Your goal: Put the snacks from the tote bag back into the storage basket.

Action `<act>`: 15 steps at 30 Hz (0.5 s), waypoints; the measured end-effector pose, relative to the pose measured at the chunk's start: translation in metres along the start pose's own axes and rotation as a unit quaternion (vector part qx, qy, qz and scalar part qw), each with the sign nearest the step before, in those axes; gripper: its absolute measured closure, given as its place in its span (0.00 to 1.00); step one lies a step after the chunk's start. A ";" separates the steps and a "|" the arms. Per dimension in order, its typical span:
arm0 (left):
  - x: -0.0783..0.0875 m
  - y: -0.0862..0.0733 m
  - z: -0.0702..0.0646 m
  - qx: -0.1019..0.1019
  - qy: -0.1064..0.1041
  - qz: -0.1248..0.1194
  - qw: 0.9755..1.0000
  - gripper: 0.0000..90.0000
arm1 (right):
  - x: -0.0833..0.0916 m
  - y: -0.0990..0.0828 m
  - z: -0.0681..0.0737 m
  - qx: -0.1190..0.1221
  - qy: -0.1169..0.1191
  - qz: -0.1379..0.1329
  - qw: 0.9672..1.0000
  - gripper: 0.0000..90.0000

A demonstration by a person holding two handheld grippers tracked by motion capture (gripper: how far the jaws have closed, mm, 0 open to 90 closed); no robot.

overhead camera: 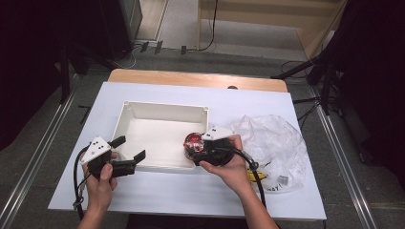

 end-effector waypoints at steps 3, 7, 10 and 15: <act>0.000 0.000 0.000 -0.001 0.000 0.001 1.000 0.09 | 0.001 0.000 0.000 -0.001 0.002 0.001 1.000 0.30; 0.000 0.000 0.000 -0.001 0.001 0.002 1.000 0.09 | 0.001 -0.001 0.001 0.003 0.001 0.003 1.000 0.30; 0.000 0.000 0.000 -0.001 0.001 0.002 1.000 0.09 | 0.003 0.001 0.000 -0.008 0.004 -0.007 1.000 0.53; -0.001 -0.001 0.000 -0.001 0.000 0.002 1.000 0.09 | 0.012 0.005 -0.006 -0.039 0.022 -0.032 0.998 0.40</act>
Point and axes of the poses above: each handheld gripper's, and its own axes: x roughly backward along the jaws, y roughly out of its top, z roughly to its left, the point moved 7 cm from there along -x, roughly forward along the jaws, and after that the axes turned 8 degrees about -y, right-handed, at the moved point
